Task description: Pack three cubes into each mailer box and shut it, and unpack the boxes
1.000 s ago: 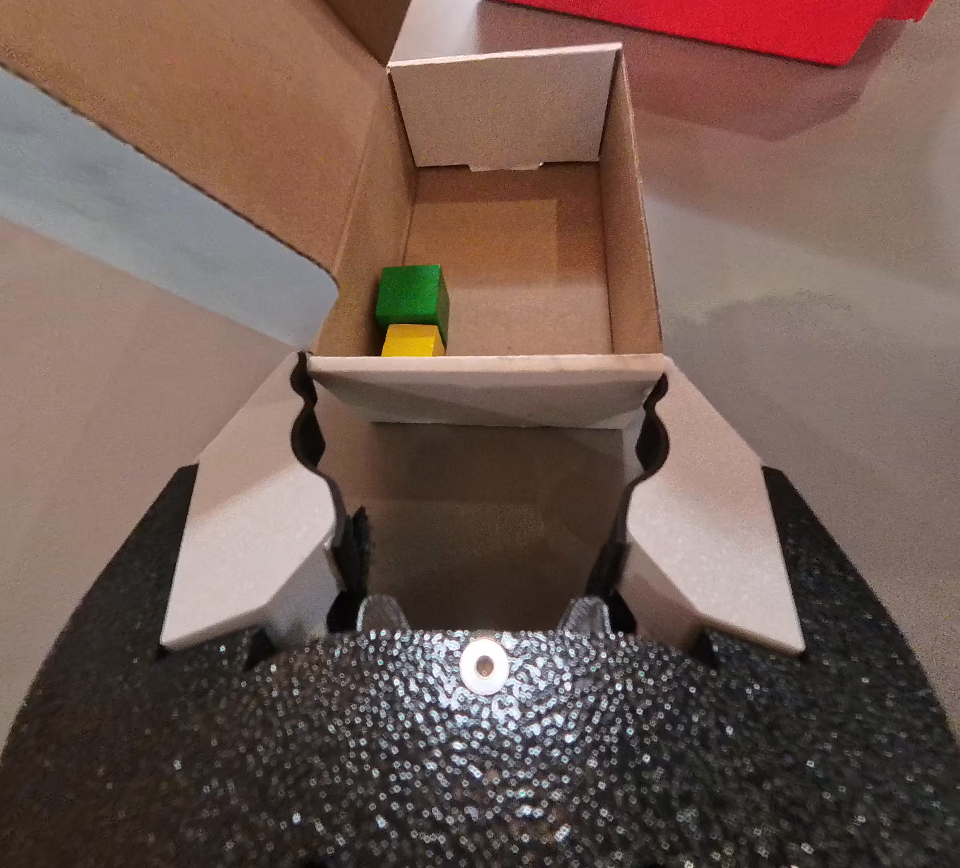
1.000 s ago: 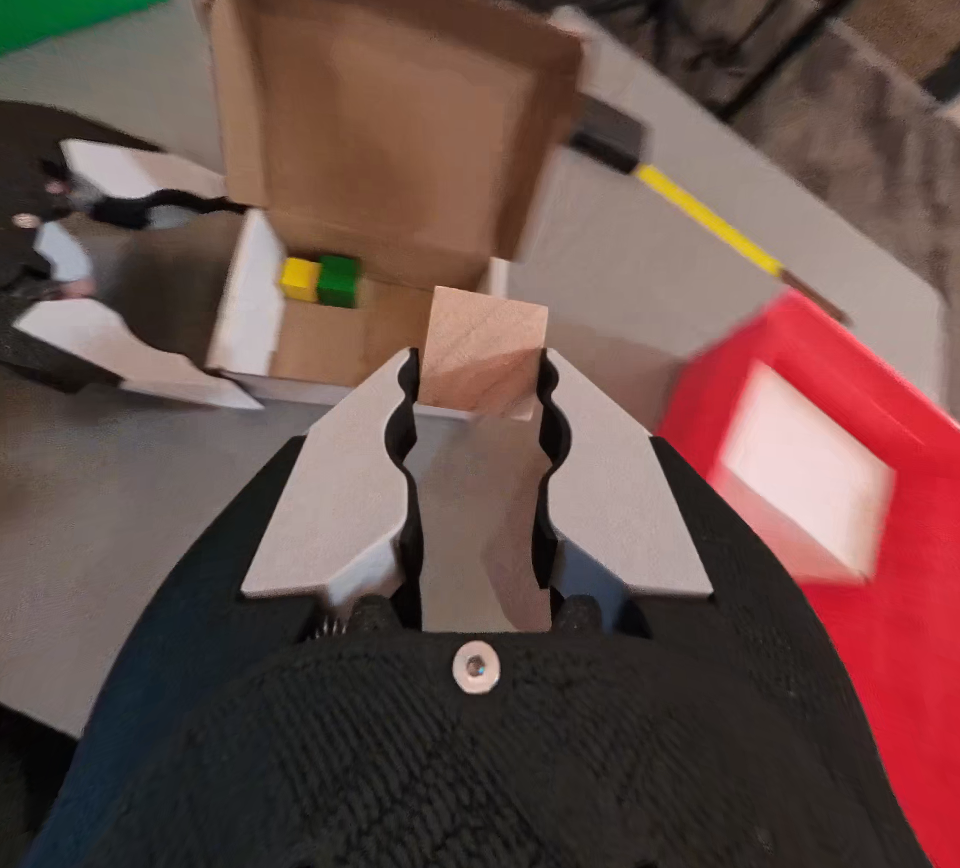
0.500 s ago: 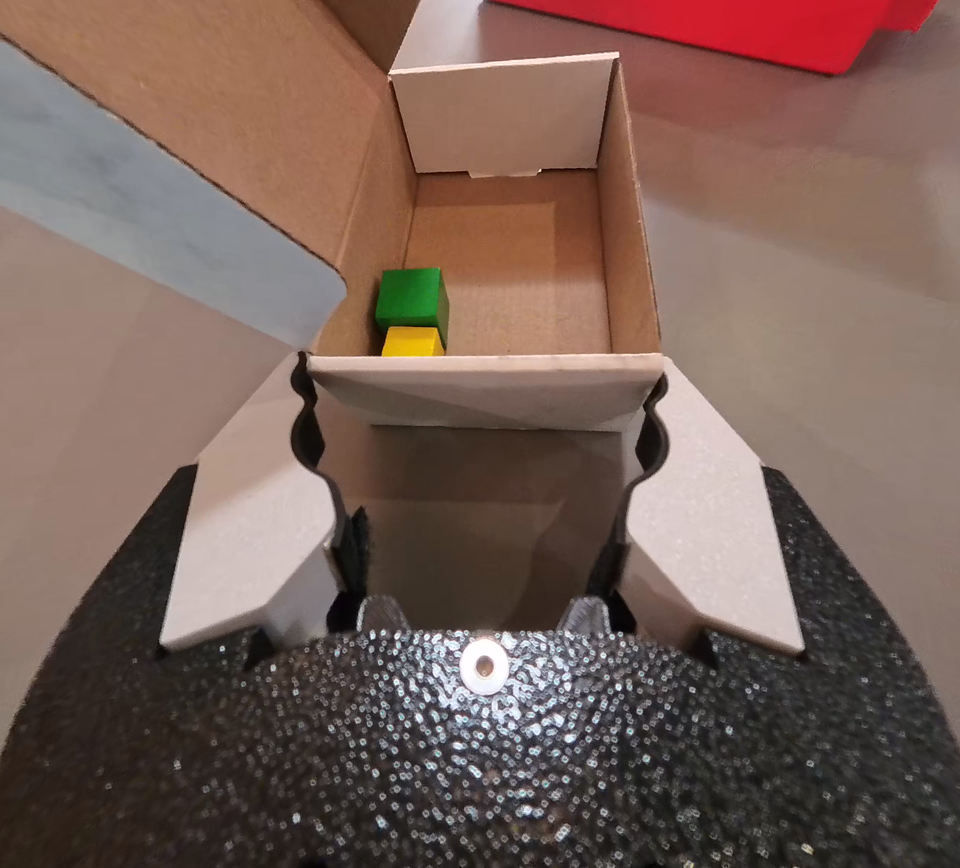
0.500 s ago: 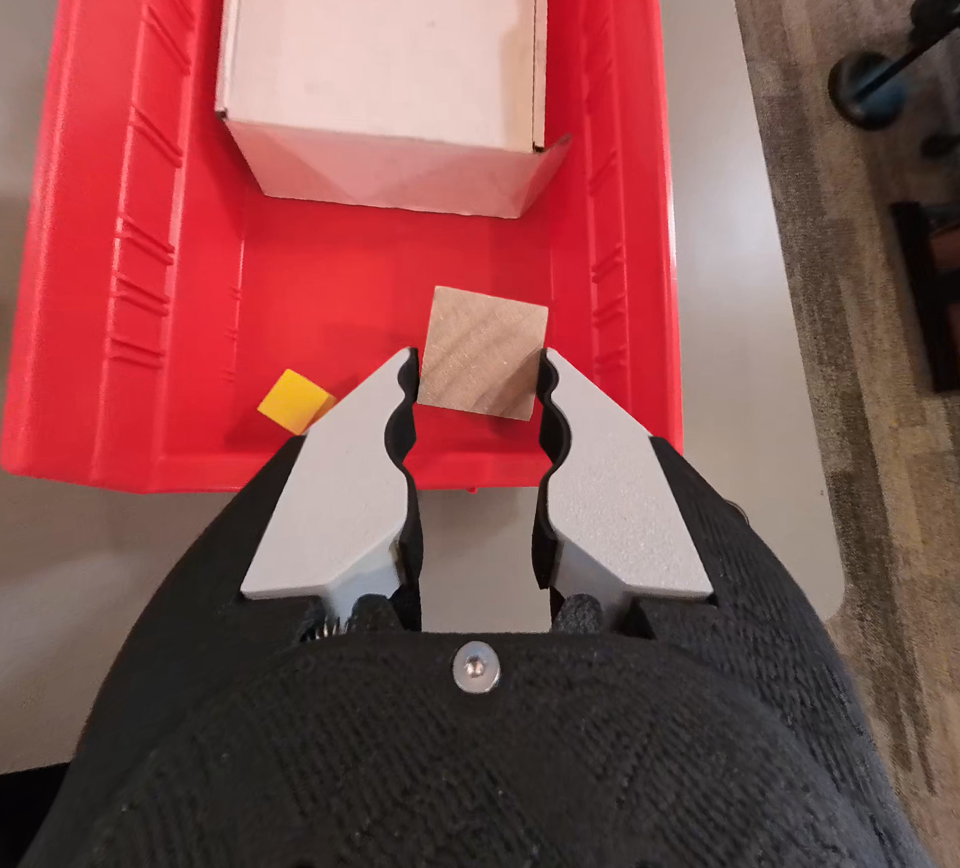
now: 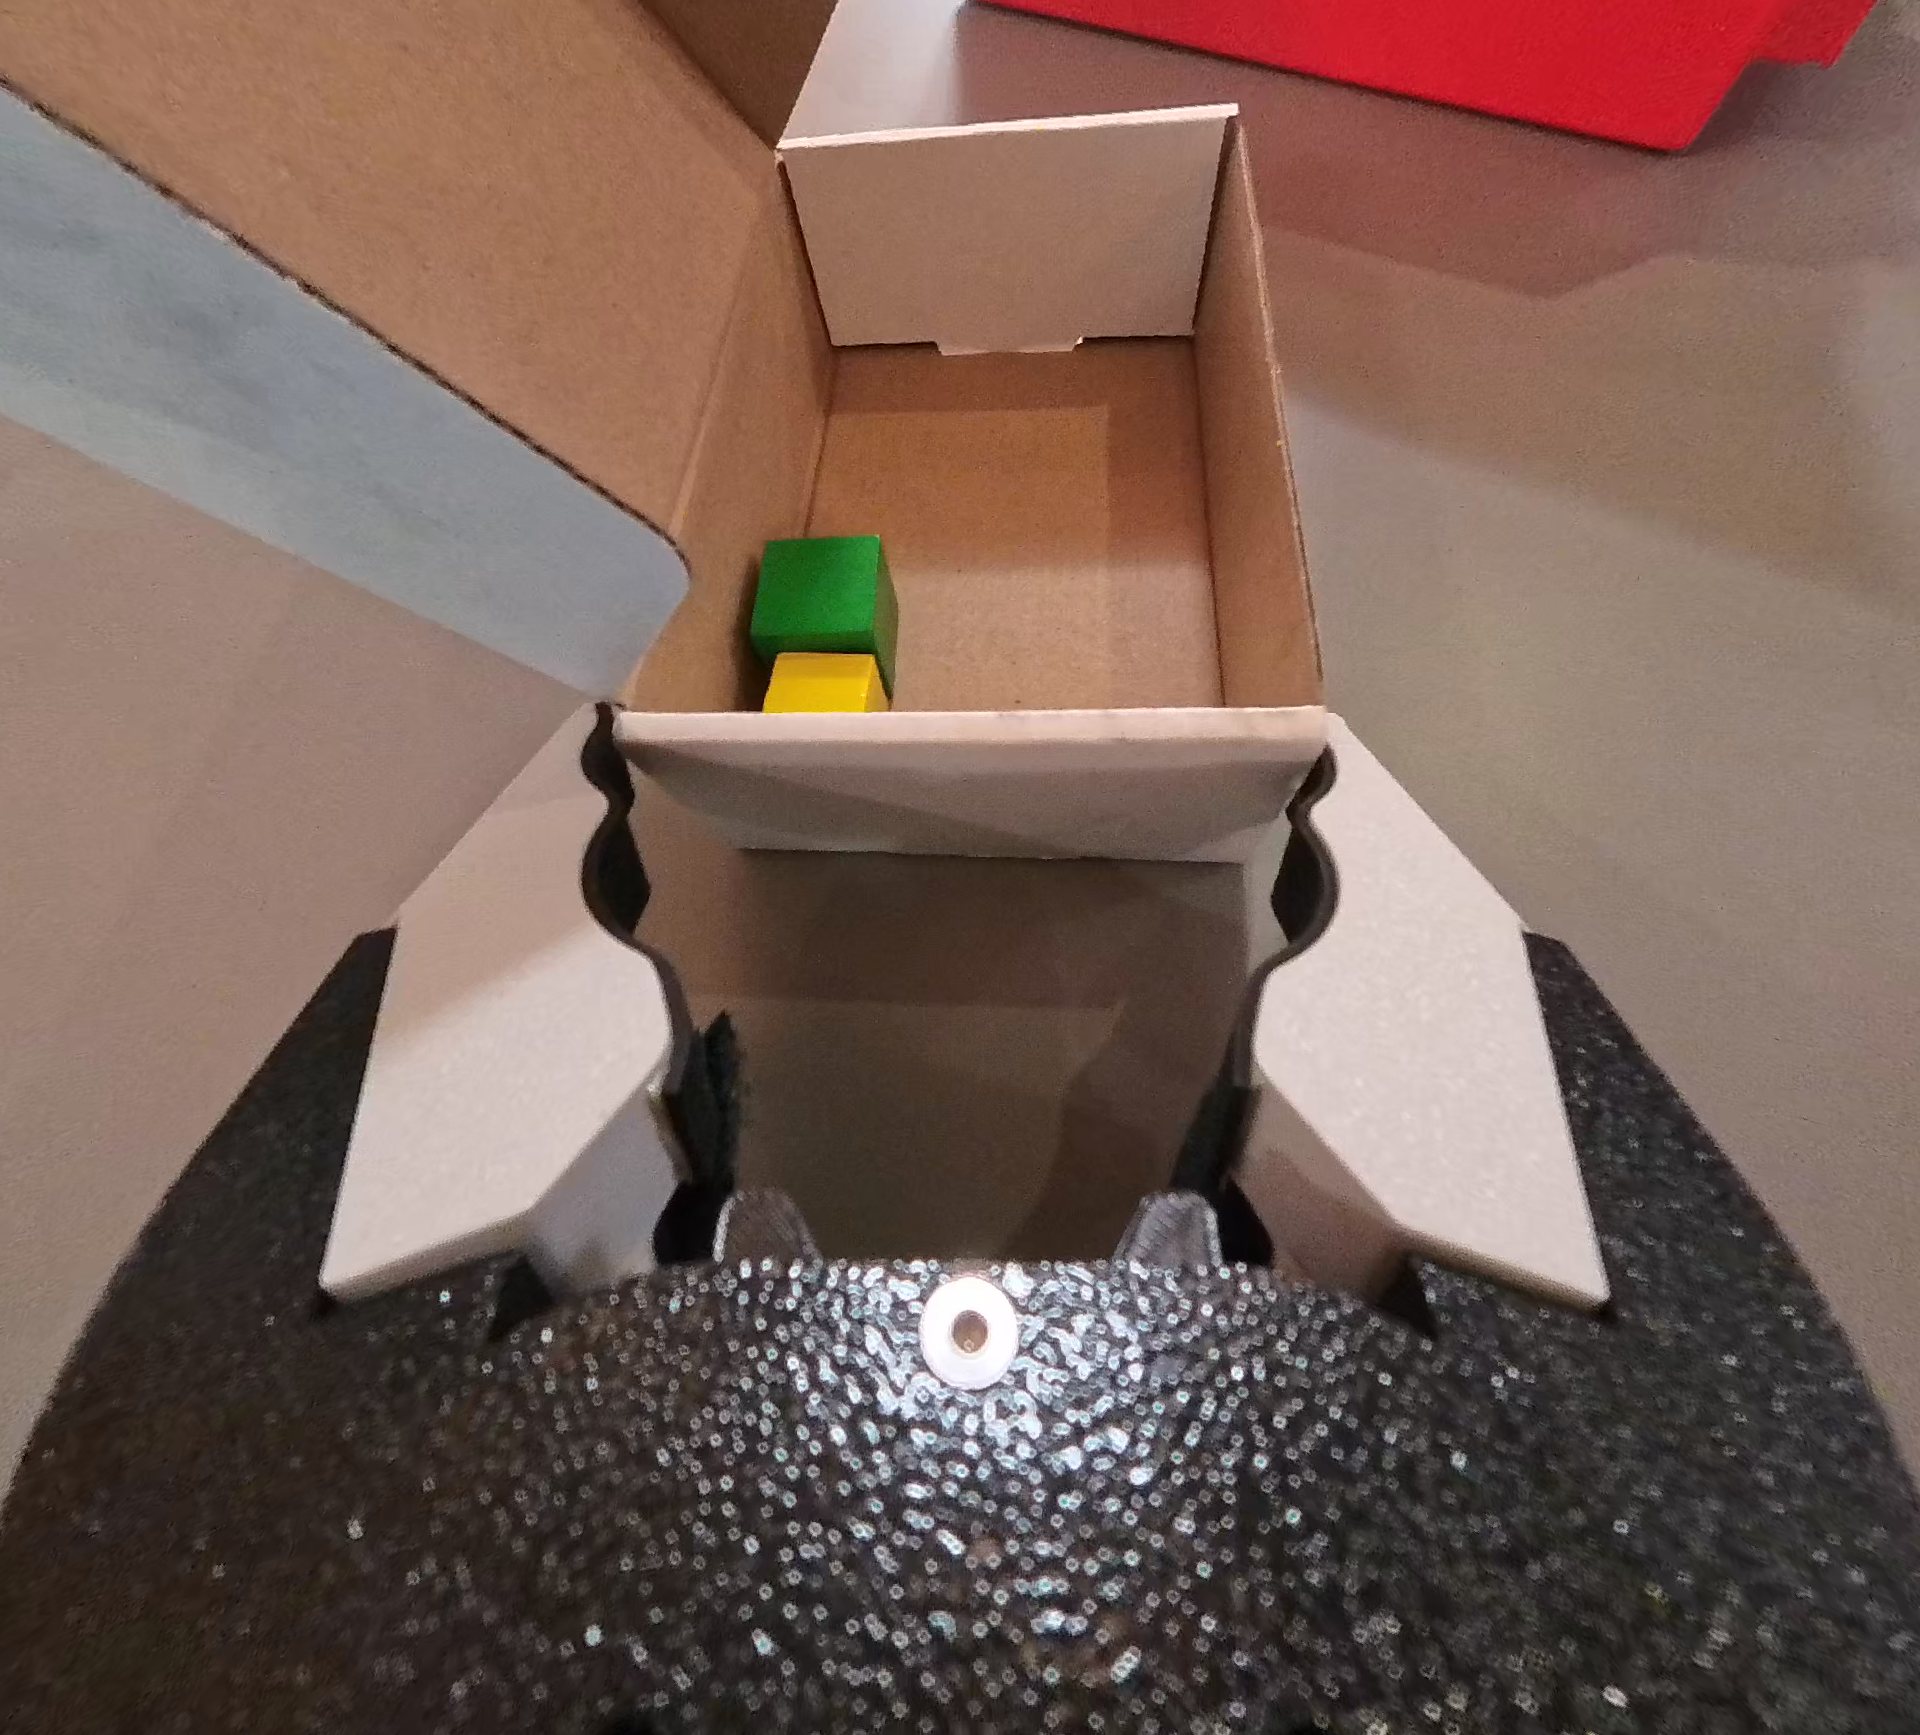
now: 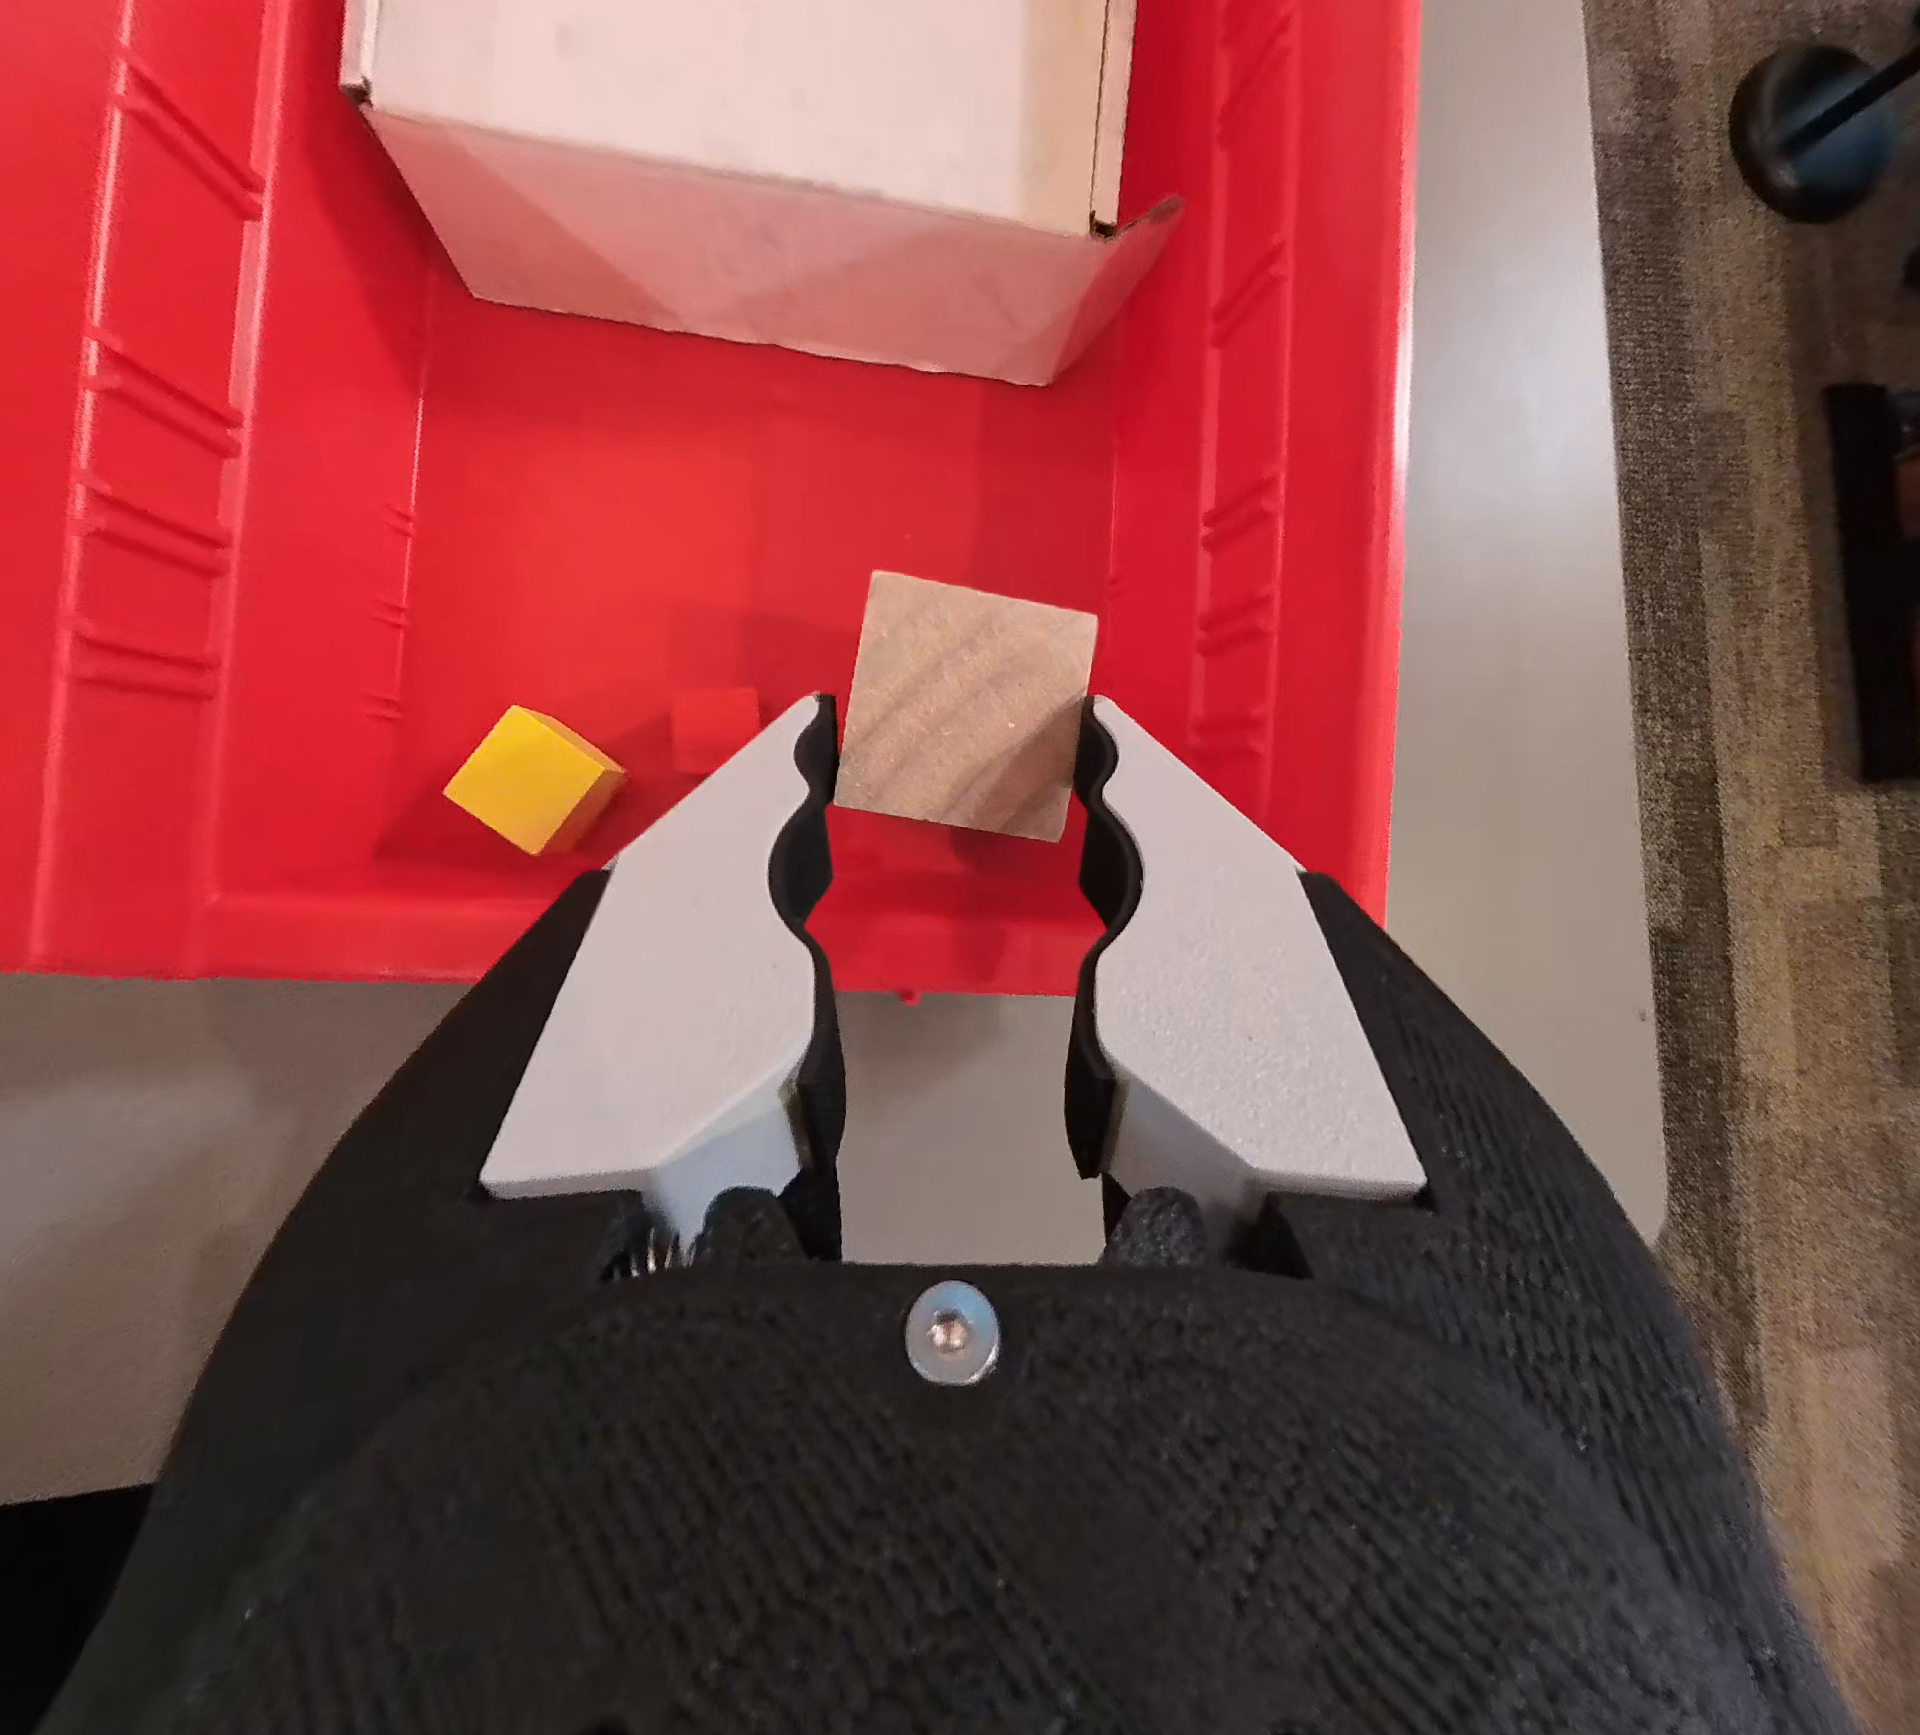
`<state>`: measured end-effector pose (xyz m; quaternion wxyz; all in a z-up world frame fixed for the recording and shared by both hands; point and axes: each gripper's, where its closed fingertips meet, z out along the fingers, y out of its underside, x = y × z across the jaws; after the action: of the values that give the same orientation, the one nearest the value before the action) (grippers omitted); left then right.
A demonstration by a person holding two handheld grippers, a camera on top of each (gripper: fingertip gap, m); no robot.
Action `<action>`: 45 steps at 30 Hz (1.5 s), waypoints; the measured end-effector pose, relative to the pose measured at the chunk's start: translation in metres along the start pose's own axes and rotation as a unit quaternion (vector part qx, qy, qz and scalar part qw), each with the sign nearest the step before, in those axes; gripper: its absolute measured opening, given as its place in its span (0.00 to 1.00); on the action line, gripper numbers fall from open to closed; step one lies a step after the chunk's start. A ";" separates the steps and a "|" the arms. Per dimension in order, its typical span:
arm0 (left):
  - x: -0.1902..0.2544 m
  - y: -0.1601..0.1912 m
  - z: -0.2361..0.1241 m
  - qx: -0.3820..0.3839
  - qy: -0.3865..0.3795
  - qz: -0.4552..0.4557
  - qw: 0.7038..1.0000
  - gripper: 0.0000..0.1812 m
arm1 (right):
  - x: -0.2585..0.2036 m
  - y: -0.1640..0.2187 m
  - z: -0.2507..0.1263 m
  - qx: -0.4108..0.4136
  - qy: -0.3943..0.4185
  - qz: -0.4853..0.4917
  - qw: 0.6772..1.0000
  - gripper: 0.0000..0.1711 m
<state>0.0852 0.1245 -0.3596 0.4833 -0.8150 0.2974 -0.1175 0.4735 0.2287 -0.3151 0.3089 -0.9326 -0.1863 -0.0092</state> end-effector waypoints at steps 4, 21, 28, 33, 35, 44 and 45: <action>0.000 0.000 0.000 0.000 -0.001 0.001 1.000 0.68 | -0.003 0.005 0.006 -0.013 0.000 -0.012 1.000 0.27; 0.000 -0.001 0.001 0.000 -0.003 0.004 1.000 0.68 | -0.267 -0.084 -0.071 0.211 -0.215 -0.232 0.925 0.28; 0.000 0.000 0.000 0.000 -0.002 0.003 1.000 0.68 | -0.388 -0.065 0.001 0.112 -0.285 -0.337 0.891 0.26; -0.002 0.000 0.000 0.000 -0.003 0.000 1.000 0.68 | -0.394 -0.079 0.013 0.109 -0.269 -0.313 0.904 0.22; -0.002 0.000 0.000 0.000 -0.003 -0.002 1.000 0.68 | -0.395 -0.077 0.013 0.094 -0.271 -0.311 0.906 0.22; -0.001 0.000 0.000 0.000 -0.005 0.003 1.000 0.68 | -0.401 -0.070 0.036 0.009 -0.238 -0.345 0.908 0.20; -0.001 0.000 0.000 0.000 -0.005 0.002 1.000 0.68 | -0.396 -0.071 0.040 0.005 -0.222 -0.348 0.911 0.20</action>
<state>0.0839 0.1251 -0.3596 0.4850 -0.8148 0.2970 -0.1123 0.0756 0.1690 -0.3589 0.2414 -0.7852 -0.5627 0.0921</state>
